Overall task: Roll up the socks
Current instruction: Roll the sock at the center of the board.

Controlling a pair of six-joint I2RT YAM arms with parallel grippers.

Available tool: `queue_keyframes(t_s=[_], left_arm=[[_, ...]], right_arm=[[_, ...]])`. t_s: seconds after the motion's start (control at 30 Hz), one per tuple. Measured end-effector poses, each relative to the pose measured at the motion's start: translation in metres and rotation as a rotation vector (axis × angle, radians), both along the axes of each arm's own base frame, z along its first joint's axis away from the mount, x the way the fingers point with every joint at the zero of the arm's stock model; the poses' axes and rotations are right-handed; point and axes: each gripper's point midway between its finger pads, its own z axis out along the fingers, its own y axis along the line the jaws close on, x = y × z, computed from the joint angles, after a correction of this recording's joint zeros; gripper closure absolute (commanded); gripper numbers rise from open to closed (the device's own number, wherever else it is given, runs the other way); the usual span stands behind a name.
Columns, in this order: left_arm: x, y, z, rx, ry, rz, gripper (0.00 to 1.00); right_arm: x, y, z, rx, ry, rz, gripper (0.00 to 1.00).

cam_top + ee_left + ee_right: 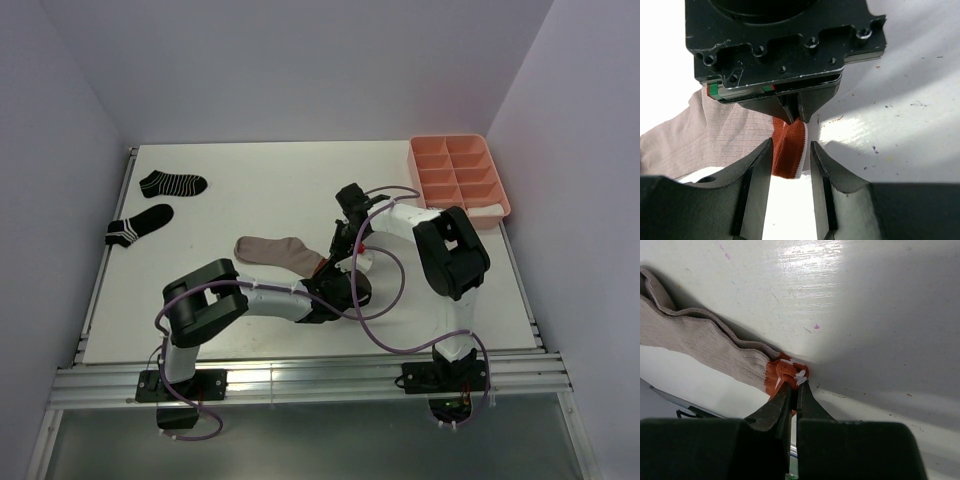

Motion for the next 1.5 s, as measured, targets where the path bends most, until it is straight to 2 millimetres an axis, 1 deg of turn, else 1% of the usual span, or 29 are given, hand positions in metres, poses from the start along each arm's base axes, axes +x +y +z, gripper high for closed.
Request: queue_keyframes(t_s=[0.1,0.2,0.53,0.67,0.7,0.77,0.8,0.87,0.9,1.03,1.07,1.13,1.17,1.23,1.27,1.33,1.37,1.47,1.5], left_arm=[[0.001,0.003,-0.004,0.017,-0.008,0.012,0.60],[0.002,0.006,-0.015,0.055,-0.009,0.023,0.61],[0.004,0.005,-0.017,0.051,-0.011,0.051,0.64],[0.006,0.005,-0.019,0.041,-0.010,0.081,0.72],[0.007,0.005,-0.020,0.034,-0.007,0.089,0.76],[0.007,0.006,-0.021,0.022,-0.001,0.105,0.80],[0.008,0.007,-0.022,0.014,0.003,0.114,0.85],[0.008,0.009,-0.023,0.004,0.009,0.126,0.89],[0.008,0.009,-0.023,-0.001,0.012,0.130,0.92],[0.008,0.010,-0.022,-0.043,0.050,0.133,0.96],[0.008,0.010,-0.021,-0.064,0.068,0.129,0.96],[0.007,0.012,-0.020,-0.112,0.117,0.120,0.96],[0.006,0.013,-0.019,-0.139,0.145,0.112,0.96],[0.001,0.015,-0.017,-0.197,0.215,0.085,0.96],[-0.001,0.017,-0.016,-0.219,0.245,0.078,0.96],[-0.004,0.022,-0.016,-0.276,0.316,0.072,0.96],[-0.004,0.024,-0.015,-0.299,0.344,0.074,0.96],[-0.004,0.026,-0.015,-0.379,0.430,0.076,0.96],[-0.002,0.025,-0.013,-0.410,0.448,0.073,0.96]], right_arm=[[0.000,0.000,0.000,0.001,0.000,0.000,1.00],[0.000,0.000,0.000,0.001,-0.001,0.000,1.00],[0.000,0.000,0.000,0.005,0.001,0.000,1.00],[0.000,0.000,0.000,0.005,0.001,0.000,1.00],[0.000,0.000,0.000,0.006,0.000,0.001,1.00],[0.000,0.001,0.000,0.009,-0.001,0.001,1.00],[0.000,0.001,0.000,0.015,-0.004,0.002,1.00],[0.000,0.003,0.000,0.027,-0.013,0.004,1.00],[0.001,0.003,0.000,0.034,-0.018,0.005,1.00],[0.001,0.005,0.002,0.053,-0.041,0.008,0.99],[0.002,0.005,0.002,0.057,-0.049,0.009,0.93],[0.002,0.005,0.005,0.068,-0.071,0.011,0.85],[0.001,0.005,0.006,0.071,-0.078,0.012,0.77],[0.000,0.005,0.013,0.083,-0.096,0.017,0.70],[0.001,0.005,0.017,0.090,-0.112,0.019,0.63],[0.009,0.004,0.028,0.106,-0.163,0.006,0.55],[0.015,0.003,0.035,0.118,-0.197,-0.005,0.47],[0.033,-0.003,0.063,0.163,-0.322,-0.045,0.38],[0.037,-0.006,0.065,0.159,-0.341,-0.056,0.37]])
